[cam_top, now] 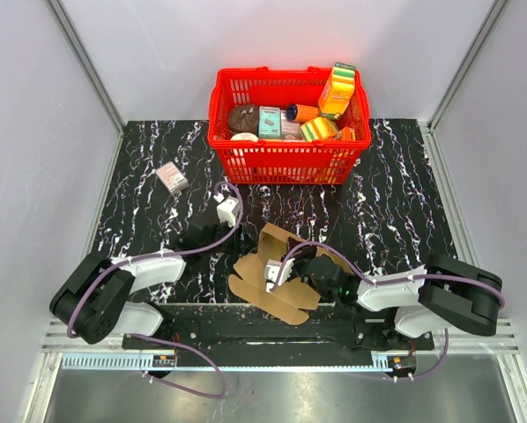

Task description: Fold the paper box

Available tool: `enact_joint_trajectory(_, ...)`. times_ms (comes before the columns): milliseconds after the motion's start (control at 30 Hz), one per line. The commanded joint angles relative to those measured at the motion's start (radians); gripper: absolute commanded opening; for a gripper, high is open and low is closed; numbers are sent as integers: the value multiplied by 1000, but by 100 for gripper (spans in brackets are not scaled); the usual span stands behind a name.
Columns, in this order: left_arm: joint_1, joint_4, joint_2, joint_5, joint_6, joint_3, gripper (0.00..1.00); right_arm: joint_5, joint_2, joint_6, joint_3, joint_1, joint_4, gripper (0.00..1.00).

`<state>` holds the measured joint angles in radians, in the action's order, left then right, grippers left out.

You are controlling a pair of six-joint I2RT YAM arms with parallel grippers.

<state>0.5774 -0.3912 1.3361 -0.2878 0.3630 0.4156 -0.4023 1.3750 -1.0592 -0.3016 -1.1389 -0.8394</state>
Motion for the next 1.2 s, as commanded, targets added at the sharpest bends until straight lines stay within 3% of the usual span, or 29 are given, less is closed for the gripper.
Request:
enact_joint_trajectory(0, 4, -196, -9, -2, -27, -17, 44, -1, -11, 2, -16, -15, 6, 0)
enact_joint_trajectory(700, 13, -440, 11, -131, -101, -126, 54, 10, -11, 15, -22, -15, 11, 0)
enact_joint_trajectory(1167, 32, -488, 95, -103, -128, -109, 55, 10, -54, 15, -16, -41, 88, 0)
